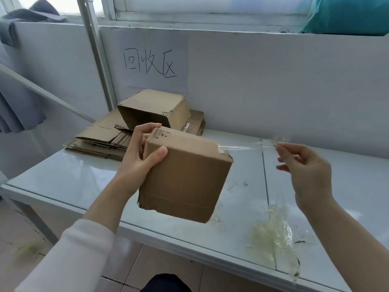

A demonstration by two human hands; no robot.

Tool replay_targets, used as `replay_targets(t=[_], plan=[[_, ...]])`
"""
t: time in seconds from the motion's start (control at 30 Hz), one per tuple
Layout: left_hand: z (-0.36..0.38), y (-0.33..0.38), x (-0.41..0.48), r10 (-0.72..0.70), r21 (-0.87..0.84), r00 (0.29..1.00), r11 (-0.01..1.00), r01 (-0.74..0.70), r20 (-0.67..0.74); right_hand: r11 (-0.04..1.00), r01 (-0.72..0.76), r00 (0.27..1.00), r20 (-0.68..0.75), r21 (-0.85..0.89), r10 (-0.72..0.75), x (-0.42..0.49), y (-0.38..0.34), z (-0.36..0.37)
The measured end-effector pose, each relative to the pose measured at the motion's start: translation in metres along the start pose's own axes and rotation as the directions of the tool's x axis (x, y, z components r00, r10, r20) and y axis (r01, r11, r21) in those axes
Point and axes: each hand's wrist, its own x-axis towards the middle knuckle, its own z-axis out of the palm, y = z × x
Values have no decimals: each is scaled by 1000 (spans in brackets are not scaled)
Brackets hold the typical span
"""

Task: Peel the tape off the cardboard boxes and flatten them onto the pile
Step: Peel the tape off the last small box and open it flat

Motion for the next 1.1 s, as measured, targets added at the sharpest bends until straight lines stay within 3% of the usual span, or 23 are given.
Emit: replay_targets(t=[0.1, 0.17, 0.3, 0.47, 0.53, 0.6, 0.67, 0.73, 0.77, 0.83, 0.9, 0.93, 1.0, 1.03, 1.1], plan=[[-6, -6, 2, -21, -94, 984, 996, 4, -180, 993, -96, 981, -159, 74, 107, 10, 6, -14], [-13, -11, 3, -23, -128, 961, 992, -12, -274, 989, -144, 969, -200, 36, 148, 15, 12, -26], [-3, -18, 2, 19, -40, 938, 999, -35, -346, 941, -247, 969, -59, -230, 239, 3, 28, -33], [22, -20, 2, 84, 19, 934, 996, -82, -347, 854, -298, 948, -30, -426, 316, -15, 28, -50], [35, -19, 1, 114, 39, 942, 993, -107, -315, 735, -253, 948, -9, -629, 319, -25, 36, -57], [50, -19, -3, 150, 88, 955, 987, -131, -256, 534, -182, 935, 23, -826, 354, -37, 51, -59], [63, -18, -7, 171, 122, 968, 981, -150, -186, 407, -163, 922, 8, -899, 387, -45, 67, -60], [73, -16, -10, 188, 152, 973, 974, -168, -132, 353, -128, 913, 29, -927, 407, -45, 77, -63], [77, -14, -11, 200, 170, 973, 969, -179, -115, 364, -111, 900, 62, -925, 431, -43, 80, -66], [82, -10, -14, 236, 196, 967, 957, -214, -95, 494, -216, 853, 83, -842, 515, -37, 78, -72], [86, -7, -17, 266, 211, 961, 946, -244, -81, 639, -303, 882, 46, -707, 469, -30, 69, -78], [88, -6, -19, 281, 217, 957, 941, -259, -75, 706, -257, 936, 11, -660, 352, -28, 58, -79], [91, -4, -21, 327, 239, 944, 921, -307, -48, 833, 8, 1000, 4, -554, -7, -29, 31, -74], [93, -3, -22, 363, 256, 931, 903, -346, -23, 865, 147, 989, 58, -480, -135, -32, 13, -67], [99, 1, -22, 415, 271, 909, 872, -407, 33, 865, 327, 936, 253, -380, -243, -36, -18, -51]])
